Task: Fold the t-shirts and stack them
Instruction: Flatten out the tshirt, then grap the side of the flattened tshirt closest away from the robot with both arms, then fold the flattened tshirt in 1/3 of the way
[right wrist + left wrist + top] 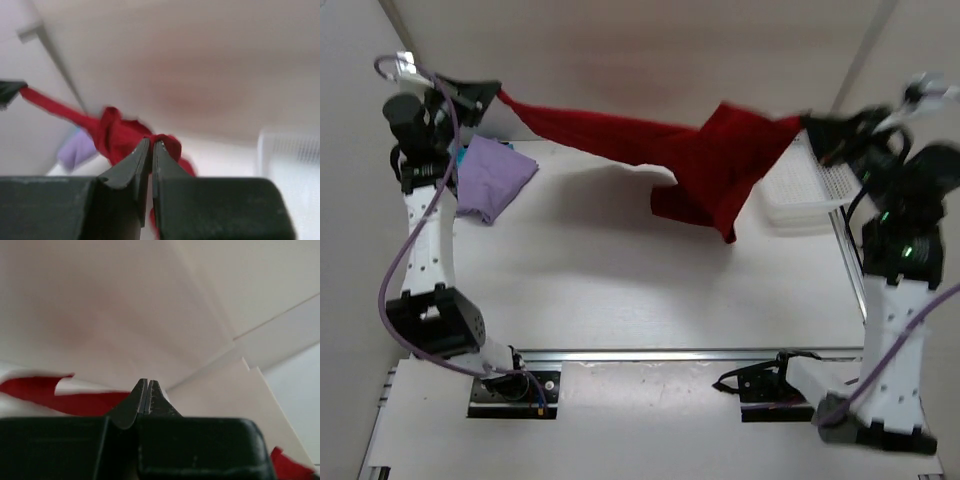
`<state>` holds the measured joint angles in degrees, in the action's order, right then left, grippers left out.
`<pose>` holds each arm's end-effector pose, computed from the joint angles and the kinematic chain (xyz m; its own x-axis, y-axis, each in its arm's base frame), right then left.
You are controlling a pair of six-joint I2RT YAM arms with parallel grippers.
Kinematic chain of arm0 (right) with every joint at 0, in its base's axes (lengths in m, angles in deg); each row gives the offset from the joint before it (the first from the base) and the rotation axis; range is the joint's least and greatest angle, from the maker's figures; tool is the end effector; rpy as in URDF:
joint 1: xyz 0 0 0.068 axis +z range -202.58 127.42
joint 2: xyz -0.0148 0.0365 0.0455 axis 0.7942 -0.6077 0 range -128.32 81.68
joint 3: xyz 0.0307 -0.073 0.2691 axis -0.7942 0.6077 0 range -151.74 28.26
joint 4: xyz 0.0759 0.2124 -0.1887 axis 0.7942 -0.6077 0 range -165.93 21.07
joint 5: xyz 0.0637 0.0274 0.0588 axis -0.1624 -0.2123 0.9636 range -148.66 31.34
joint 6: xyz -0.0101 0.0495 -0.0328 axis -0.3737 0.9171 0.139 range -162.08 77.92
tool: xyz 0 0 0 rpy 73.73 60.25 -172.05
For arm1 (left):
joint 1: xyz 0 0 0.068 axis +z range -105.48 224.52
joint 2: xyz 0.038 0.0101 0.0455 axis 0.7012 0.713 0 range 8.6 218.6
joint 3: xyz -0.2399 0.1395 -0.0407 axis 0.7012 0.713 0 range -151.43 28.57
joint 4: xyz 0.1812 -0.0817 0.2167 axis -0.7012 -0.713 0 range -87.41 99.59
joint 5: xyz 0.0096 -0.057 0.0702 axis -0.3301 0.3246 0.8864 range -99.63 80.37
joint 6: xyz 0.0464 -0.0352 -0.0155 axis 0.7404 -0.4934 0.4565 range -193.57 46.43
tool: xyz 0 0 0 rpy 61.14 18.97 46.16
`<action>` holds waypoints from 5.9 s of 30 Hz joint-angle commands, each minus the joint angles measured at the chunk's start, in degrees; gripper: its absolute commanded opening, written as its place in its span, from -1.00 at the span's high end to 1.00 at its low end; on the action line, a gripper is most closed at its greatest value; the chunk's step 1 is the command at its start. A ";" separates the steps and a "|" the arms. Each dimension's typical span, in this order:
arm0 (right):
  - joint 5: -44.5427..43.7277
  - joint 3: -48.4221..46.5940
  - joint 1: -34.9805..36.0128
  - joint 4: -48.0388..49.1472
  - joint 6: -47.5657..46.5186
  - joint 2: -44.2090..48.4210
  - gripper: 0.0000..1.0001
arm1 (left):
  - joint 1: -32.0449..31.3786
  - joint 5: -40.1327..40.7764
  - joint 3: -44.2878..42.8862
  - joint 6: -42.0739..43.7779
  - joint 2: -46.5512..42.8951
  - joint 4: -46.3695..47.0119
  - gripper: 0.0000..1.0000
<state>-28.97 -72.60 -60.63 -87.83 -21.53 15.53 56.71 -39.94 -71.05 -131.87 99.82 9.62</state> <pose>0.2151 -0.0081 0.6015 0.1296 0.2897 -0.9483 -0.4225 0.8813 0.2115 0.4005 0.0634 0.5021 -0.1847 -0.7915 -0.5826 0.2826 0.5250 -0.8028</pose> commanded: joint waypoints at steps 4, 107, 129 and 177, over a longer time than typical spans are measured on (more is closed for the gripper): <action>1.86 52.38 2.68 5.44 3.60 27.34 1.00 | 2.31 1.11 42.24 -0.77 -20.69 9.11 0.72; -1.91 -35.93 -1.70 4.86 4.06 -35.12 1.00 | 0.55 11.93 -10.90 0.29 6.00 -0.65 1.00; -7.20 67.02 2.08 -16.68 1.50 30.35 1.00 | 8.91 11.67 76.67 12.51 -39.43 -5.37 1.00; -15.01 26.00 11.74 3.52 -0.07 -34.46 1.00 | 4.34 15.28 57.34 3.81 -0.62 7.26 0.96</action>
<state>-43.33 -41.04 -49.20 -82.99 -18.97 -14.80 61.54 -26.06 -10.26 -128.86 97.57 15.43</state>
